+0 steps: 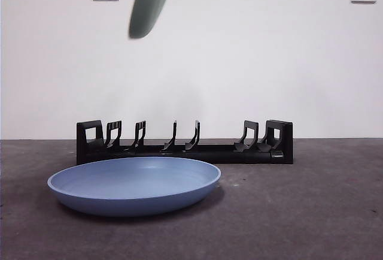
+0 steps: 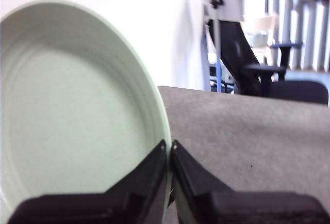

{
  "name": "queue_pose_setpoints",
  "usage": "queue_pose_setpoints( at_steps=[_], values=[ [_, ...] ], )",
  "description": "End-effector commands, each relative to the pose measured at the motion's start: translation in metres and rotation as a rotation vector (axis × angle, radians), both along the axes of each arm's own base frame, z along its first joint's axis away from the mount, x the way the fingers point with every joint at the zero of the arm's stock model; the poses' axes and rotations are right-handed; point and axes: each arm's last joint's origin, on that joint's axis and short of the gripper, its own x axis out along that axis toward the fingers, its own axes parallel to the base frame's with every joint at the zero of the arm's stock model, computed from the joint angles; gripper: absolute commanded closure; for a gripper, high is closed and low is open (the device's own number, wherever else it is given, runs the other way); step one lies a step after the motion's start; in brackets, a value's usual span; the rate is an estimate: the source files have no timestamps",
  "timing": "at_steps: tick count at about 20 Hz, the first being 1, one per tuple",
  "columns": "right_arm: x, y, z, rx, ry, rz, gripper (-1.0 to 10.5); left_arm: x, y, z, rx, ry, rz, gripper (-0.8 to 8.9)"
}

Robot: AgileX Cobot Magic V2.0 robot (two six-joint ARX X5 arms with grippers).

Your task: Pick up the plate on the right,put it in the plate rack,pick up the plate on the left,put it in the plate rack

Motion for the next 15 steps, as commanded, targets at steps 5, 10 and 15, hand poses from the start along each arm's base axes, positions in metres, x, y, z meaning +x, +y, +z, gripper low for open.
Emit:
queue_pose_setpoints(
  at_steps=[5,10,15],
  values=[
    [0.002,0.001,-0.008,-0.022,0.067,0.02,6.0,0.04,0.021,-0.02,-0.125,0.156,0.049,8.22],
    [0.0,0.001,-0.014,-0.05,0.129,0.034,6.0,0.074,0.028,-0.05,-0.178,0.232,0.036,8.22],
    [0.0,0.001,-0.015,-0.054,0.138,0.033,6.0,0.096,0.03,-0.08,-0.188,0.297,0.041,8.22]
  ],
)
